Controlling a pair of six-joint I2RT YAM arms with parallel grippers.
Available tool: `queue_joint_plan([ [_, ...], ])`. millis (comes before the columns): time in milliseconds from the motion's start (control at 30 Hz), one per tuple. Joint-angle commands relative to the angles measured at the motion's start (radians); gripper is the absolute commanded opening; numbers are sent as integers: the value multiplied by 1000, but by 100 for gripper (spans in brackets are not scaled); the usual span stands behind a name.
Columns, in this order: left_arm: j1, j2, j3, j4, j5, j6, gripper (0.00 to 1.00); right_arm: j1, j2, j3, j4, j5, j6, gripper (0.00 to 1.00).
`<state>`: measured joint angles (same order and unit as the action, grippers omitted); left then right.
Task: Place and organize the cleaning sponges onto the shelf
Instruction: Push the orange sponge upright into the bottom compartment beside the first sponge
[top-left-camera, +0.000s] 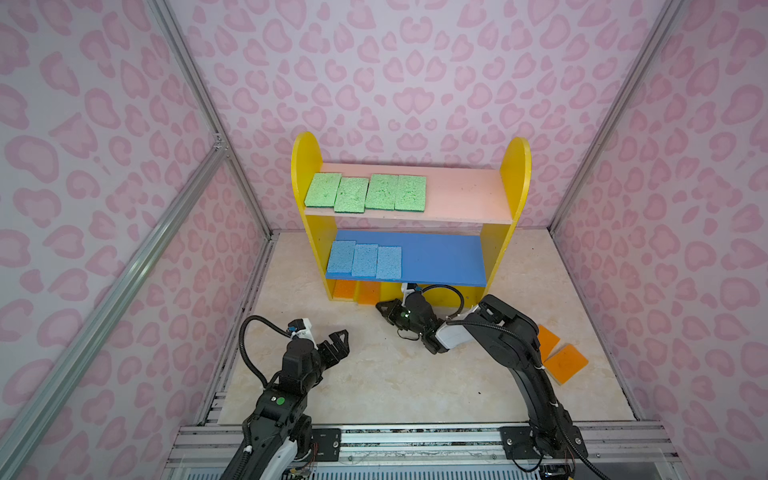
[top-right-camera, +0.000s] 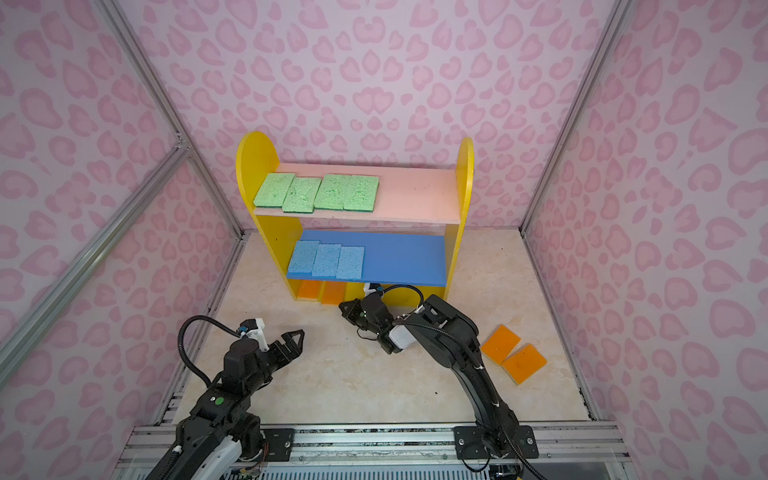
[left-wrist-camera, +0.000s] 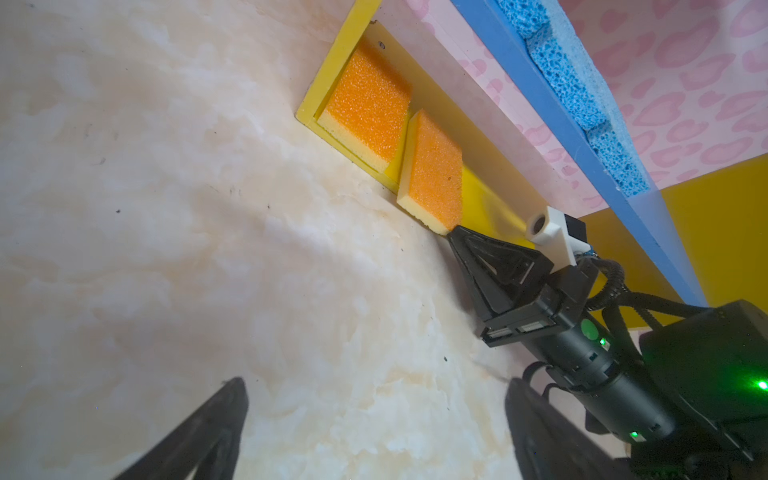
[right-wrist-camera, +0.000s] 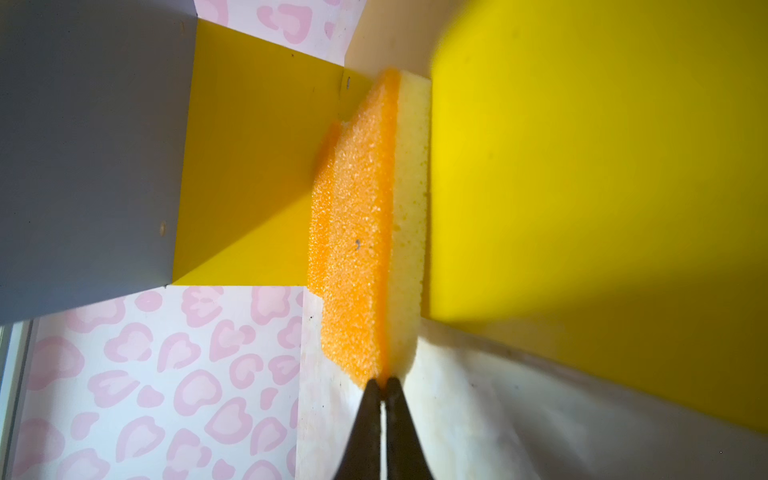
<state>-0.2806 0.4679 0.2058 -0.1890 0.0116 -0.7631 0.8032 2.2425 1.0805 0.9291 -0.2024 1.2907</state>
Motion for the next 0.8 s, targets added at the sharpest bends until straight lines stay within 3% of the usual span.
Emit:
queue_joint_plan([
  [0, 1, 3, 14, -7, -1, 13, 97, -1, 15, 14, 12, 11, -4, 6],
  [767, 1, 8, 7, -7, -4, 14, 97, -15, 41, 128, -134, -12, -125, 8],
])
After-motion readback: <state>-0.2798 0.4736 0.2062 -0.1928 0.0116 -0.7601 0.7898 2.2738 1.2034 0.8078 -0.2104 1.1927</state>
